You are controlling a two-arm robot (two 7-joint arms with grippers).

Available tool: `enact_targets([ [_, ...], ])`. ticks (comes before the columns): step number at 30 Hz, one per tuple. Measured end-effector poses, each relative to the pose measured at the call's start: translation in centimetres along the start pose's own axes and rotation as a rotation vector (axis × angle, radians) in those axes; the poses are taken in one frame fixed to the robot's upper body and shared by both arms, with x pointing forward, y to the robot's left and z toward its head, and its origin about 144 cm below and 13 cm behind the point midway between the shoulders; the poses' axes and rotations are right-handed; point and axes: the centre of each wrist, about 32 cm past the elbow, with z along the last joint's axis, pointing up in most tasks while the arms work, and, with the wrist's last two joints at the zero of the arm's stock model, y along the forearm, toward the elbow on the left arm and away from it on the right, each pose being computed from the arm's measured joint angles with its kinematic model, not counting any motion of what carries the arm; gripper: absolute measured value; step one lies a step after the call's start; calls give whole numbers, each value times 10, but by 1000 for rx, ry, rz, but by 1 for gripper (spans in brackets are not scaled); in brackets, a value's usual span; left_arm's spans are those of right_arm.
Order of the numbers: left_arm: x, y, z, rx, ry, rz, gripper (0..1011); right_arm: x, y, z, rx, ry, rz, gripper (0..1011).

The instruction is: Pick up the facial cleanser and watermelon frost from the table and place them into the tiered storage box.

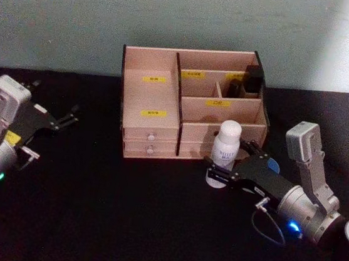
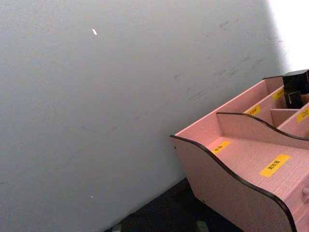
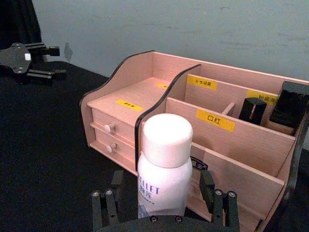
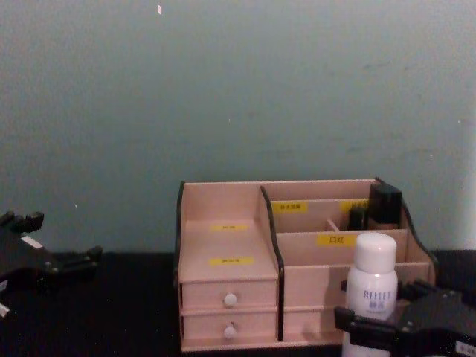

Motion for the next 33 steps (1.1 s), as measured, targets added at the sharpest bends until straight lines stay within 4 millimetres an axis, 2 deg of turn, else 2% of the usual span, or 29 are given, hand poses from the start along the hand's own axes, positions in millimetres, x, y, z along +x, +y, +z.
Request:
enact_targets([
  [4,0,0,0,0,0,0,1001,0,0,0,0,0,0,1003],
  [9,0,0,0,0,0,0,1001,0,0,0,1,0,0,929],
  [20,0,0,0,0,0,0,1001,0,0,0,2,-1,0,604],
  [33,0,0,0,0,0,0,1001,0,0,0,2,-1,0,590],
])
